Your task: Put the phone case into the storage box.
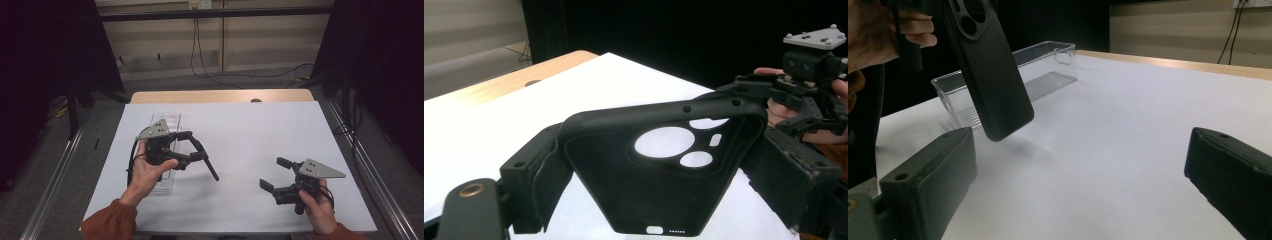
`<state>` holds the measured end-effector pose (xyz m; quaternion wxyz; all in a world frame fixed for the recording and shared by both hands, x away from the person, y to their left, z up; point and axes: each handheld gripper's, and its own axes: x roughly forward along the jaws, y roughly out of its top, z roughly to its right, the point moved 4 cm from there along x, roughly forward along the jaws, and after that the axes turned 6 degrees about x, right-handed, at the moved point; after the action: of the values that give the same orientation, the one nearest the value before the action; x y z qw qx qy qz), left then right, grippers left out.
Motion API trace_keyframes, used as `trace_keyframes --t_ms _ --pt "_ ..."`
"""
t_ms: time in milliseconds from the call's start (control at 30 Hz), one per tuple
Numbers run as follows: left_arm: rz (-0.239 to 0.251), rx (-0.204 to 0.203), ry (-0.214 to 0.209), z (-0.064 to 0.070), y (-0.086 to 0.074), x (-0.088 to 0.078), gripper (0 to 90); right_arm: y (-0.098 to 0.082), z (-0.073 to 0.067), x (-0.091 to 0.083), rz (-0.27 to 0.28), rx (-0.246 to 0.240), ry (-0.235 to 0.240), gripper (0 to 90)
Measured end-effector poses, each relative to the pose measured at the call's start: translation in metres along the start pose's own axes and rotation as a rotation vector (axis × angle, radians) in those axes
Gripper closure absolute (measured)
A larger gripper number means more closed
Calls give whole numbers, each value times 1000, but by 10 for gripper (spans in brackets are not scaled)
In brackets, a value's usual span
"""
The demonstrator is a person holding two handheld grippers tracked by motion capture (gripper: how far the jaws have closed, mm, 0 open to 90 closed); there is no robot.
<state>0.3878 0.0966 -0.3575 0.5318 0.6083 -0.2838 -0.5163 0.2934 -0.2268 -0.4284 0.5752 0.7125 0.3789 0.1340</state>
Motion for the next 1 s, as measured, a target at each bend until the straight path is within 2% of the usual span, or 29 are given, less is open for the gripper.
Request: trace_keyframes --t_ms 100,167,367,700,900,1000 --pt "-9 8 16 -2 1 -1 150 -1 2 -7 6 0 -15 2" --pt "-11 3 25 -3 1 -2 151 -2 4 -11 19 1 -41 2" --pt "-9 -8 52 -8 2 -3 150 -3 10 -19 42 -5 -76 0" --pt "-8 -23 100 -18 6 -5 150 -2 16 -23 61 -5 -118 0" --pt "-12 -21 124 -22 9 -9 150 -3 21 -24 63 -13 -169 0" --pt "-10 -26 139 -26 11 -12 150 -3 21 -25 66 -12 -166 0"
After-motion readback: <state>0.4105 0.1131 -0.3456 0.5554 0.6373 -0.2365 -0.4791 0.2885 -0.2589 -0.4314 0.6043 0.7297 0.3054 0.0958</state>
